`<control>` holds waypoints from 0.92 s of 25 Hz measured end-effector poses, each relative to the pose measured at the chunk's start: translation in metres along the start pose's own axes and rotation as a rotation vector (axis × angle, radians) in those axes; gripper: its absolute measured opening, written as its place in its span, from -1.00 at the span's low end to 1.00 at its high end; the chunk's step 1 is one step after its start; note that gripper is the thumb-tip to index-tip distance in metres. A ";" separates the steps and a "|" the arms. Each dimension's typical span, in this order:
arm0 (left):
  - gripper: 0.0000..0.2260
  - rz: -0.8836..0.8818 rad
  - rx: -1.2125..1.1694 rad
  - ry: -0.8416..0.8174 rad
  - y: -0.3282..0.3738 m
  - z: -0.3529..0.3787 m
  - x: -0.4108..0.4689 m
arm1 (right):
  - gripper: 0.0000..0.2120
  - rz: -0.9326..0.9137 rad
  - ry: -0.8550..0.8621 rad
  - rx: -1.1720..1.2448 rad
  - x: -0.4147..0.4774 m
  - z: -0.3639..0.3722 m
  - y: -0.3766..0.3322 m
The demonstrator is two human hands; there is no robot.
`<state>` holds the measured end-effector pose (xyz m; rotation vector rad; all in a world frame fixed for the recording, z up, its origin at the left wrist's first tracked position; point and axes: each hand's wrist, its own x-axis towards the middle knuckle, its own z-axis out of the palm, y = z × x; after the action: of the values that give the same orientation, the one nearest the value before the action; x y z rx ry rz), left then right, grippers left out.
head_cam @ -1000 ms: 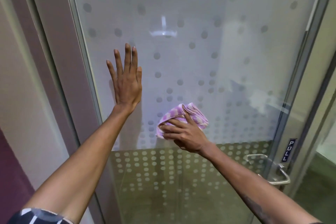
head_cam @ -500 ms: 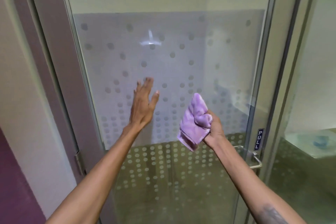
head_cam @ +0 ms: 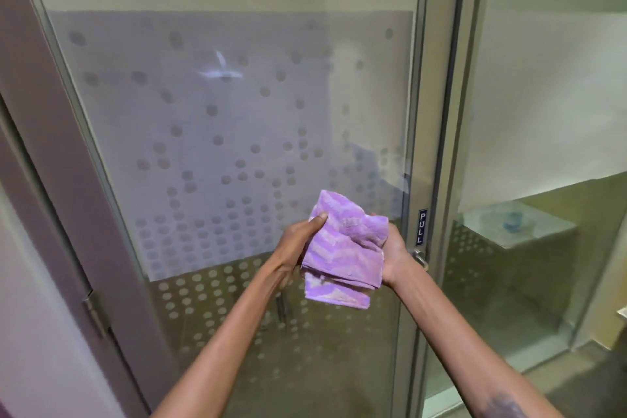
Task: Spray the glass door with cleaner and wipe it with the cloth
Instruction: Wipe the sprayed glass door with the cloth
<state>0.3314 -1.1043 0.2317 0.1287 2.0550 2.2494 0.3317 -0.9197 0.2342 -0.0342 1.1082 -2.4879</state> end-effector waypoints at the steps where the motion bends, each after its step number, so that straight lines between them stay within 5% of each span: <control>1: -0.59 0.003 -0.025 0.000 -0.003 0.008 0.001 | -0.59 -0.006 0.043 -0.019 -0.005 -0.006 -0.003; 5: -0.61 0.034 -0.112 -0.059 -0.011 0.053 0.007 | -0.40 -0.024 0.210 -0.030 -0.029 -0.039 -0.023; 8: -0.81 0.094 -0.128 -0.047 -0.017 0.099 0.021 | -0.26 -0.183 0.275 -0.121 -0.052 -0.073 -0.052; 14: -0.63 0.129 -0.187 -0.121 -0.026 0.216 0.047 | -0.46 -0.437 0.327 -0.508 -0.109 -0.152 -0.126; 18: -0.52 0.096 -0.197 -0.269 -0.036 0.302 0.074 | -0.47 -0.615 0.506 -0.457 -0.135 -0.207 -0.179; 23: -0.63 0.143 -0.024 -0.420 -0.062 0.412 0.093 | -0.42 -0.695 0.610 -0.352 -0.182 -0.284 -0.231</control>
<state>0.2914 -0.6803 0.2067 0.7004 1.8430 2.0912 0.3613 -0.5116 0.2316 0.3080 2.0738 -2.9436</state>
